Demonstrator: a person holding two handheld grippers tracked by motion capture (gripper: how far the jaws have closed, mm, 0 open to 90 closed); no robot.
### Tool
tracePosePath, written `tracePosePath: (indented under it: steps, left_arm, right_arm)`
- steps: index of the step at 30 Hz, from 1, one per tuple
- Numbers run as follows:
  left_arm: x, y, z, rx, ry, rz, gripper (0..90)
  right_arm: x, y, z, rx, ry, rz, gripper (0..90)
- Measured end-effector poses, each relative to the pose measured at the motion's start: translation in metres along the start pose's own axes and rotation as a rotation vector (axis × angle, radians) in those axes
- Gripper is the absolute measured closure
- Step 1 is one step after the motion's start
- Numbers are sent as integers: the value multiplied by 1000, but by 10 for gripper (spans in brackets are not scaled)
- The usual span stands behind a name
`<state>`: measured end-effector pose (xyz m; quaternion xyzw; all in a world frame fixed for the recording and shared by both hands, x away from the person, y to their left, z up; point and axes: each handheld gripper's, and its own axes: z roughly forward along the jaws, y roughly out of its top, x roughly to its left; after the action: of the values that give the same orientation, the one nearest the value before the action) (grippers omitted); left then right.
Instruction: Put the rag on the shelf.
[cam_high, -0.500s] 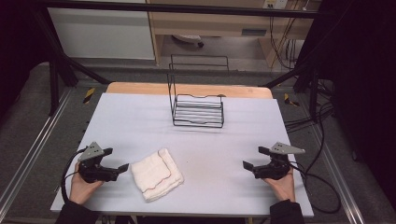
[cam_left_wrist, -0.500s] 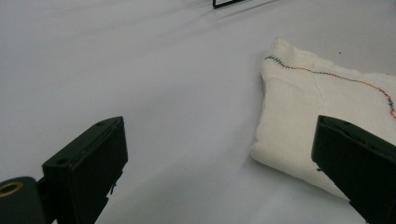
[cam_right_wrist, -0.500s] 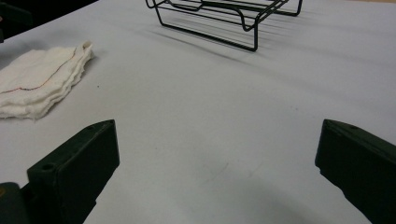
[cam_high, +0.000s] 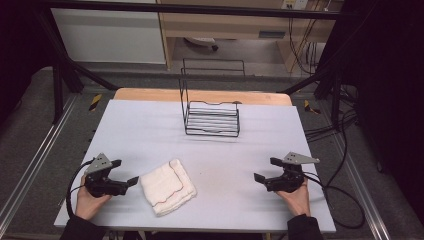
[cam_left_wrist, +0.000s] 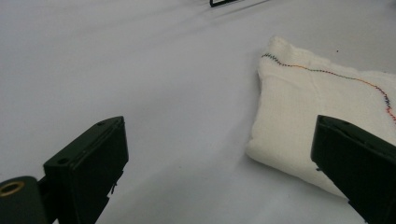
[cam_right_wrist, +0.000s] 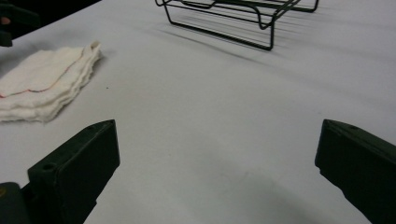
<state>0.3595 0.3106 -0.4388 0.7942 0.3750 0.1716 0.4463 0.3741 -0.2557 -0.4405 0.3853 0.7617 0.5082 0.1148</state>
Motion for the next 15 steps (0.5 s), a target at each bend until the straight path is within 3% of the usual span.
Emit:
tracePosePath:
  steps: [4, 10, 15]
  left_arm:
    - [-2, 1, 1, 7, 3, 1, 39]
    - [-7, 3, 2, 6, -2, -33, 65]
    - [-15, 5, 7, 9, -14, -76, 167]
  right_arm:
    - [7, 4, 8, 11, 22, -13, 5]
    - [21, 9, 21, 30, 51, -41, 4]
    - [28, 13, 27, 36, 58, -52, 6]
